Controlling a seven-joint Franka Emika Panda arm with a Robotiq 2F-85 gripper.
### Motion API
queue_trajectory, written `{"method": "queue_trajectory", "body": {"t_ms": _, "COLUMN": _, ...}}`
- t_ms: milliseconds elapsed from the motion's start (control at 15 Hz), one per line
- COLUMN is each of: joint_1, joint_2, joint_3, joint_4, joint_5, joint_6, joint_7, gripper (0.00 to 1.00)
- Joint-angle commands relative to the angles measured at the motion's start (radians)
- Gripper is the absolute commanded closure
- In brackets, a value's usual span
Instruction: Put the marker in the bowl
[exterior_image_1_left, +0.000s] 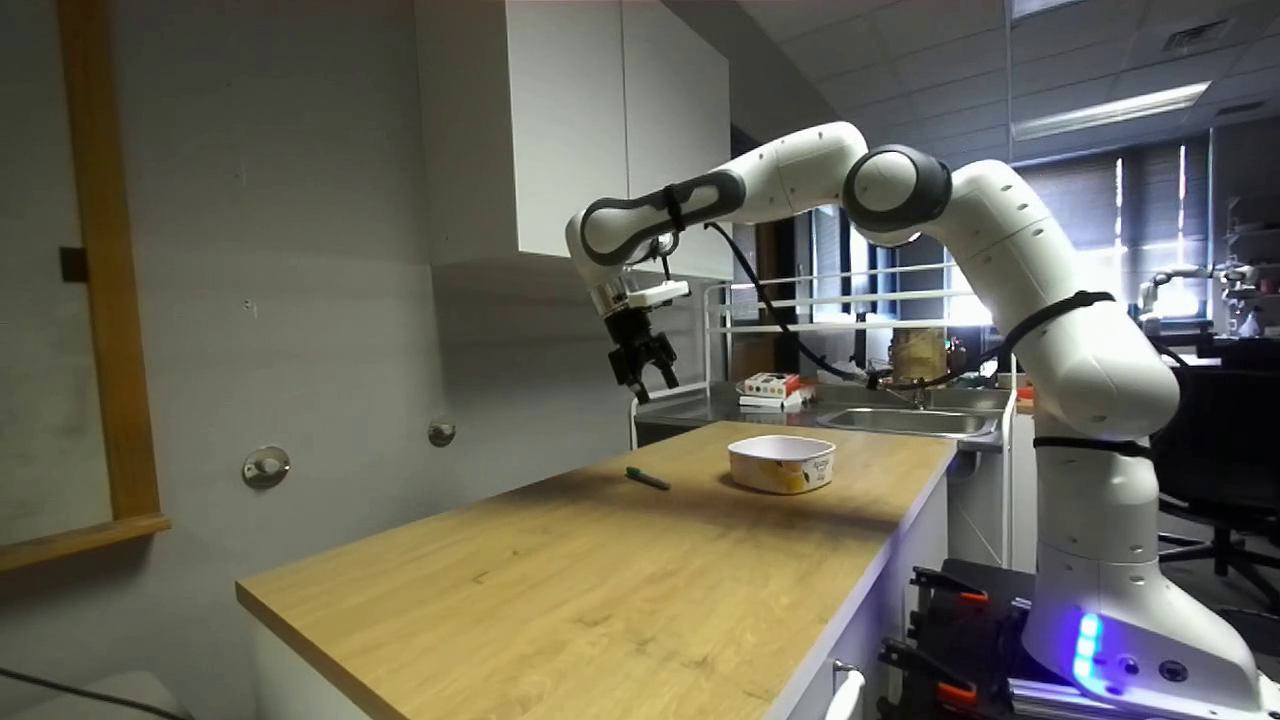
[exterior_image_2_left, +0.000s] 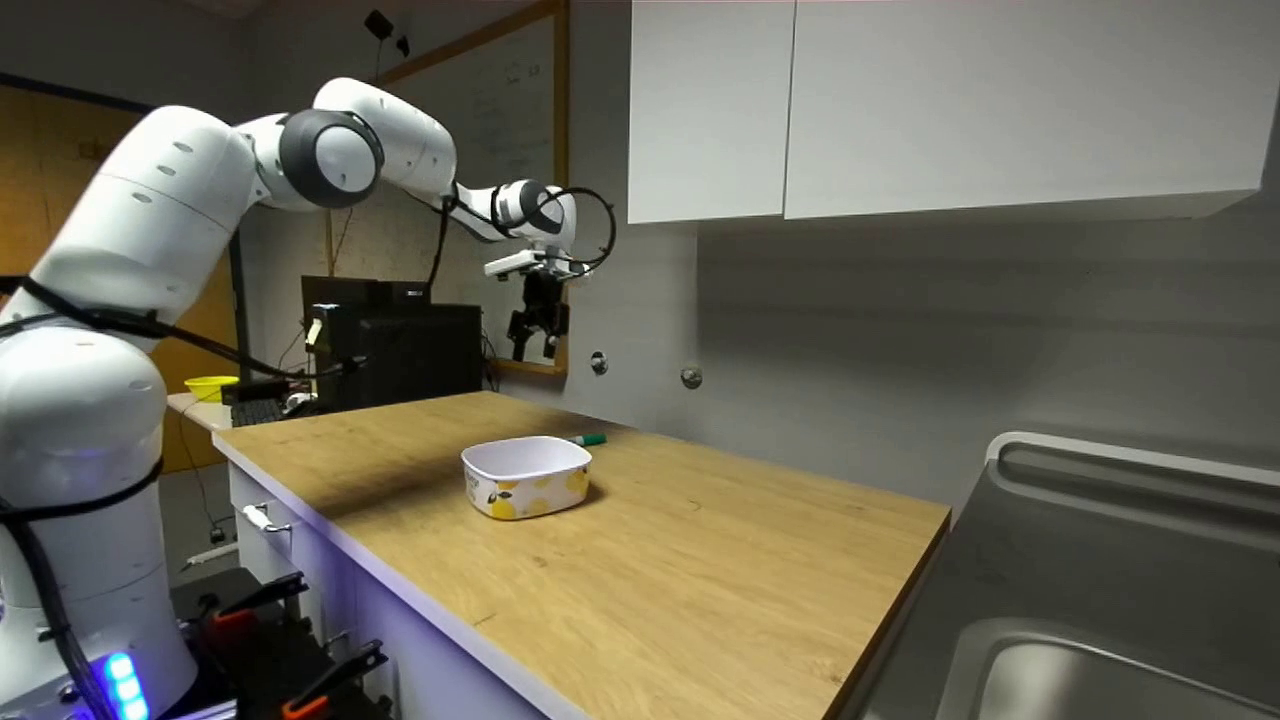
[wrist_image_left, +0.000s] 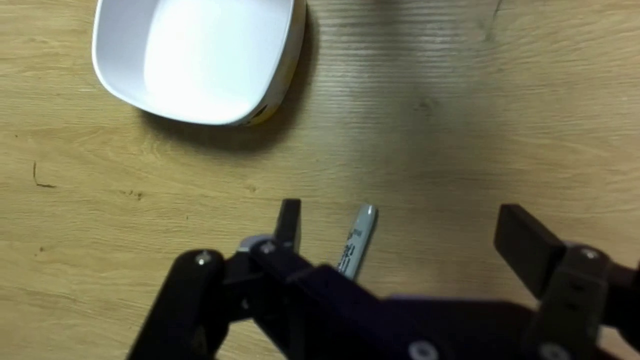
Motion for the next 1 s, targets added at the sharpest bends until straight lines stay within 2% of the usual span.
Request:
{"method": "queue_trajectory", "body": {"t_ms": 0, "joint_1": -0.023, "joint_2": 0.177, "joint_3": -0.045, "joint_4": 0.227, "joint_5": 0.03, "joint_6": -0.086, "joint_7": -0.059, "gripper": 0.0}}
{"method": "queue_trajectory", "body": {"t_ms": 267, "joint_1": -0.062, "joint_2": 0.295, "joint_3": -0.055, "joint_4": 0.354, "joint_5": 0.087, "joint_6": -0.141, "joint_7": -0.104, "gripper": 0.0}}
{"method": "queue_trajectory", "body": {"t_ms": 467, "joint_1": -0.09, "joint_2": 0.347, "joint_3": -0.041, "joint_4": 0.406, "joint_5": 0.161, "joint_6": -0.175, "joint_7": -0.127, "gripper": 0.0}}
{"method": "queue_trajectory", "body": {"t_ms": 667, "joint_1": -0.108, "joint_2": 0.386, "joint_3": -0.031, "joint_4": 0.437, "joint_5": 0.24, "joint_6": -0.19, "joint_7": -0.137, "gripper": 0.0}}
{"method": "queue_trajectory", "body": {"t_ms": 933, "joint_1": -0.116, "joint_2": 0.41, "joint_3": -0.037, "joint_4": 0.425, "joint_5": 0.256, "joint_6": -0.165, "joint_7": -0.152, "gripper": 0.0}}
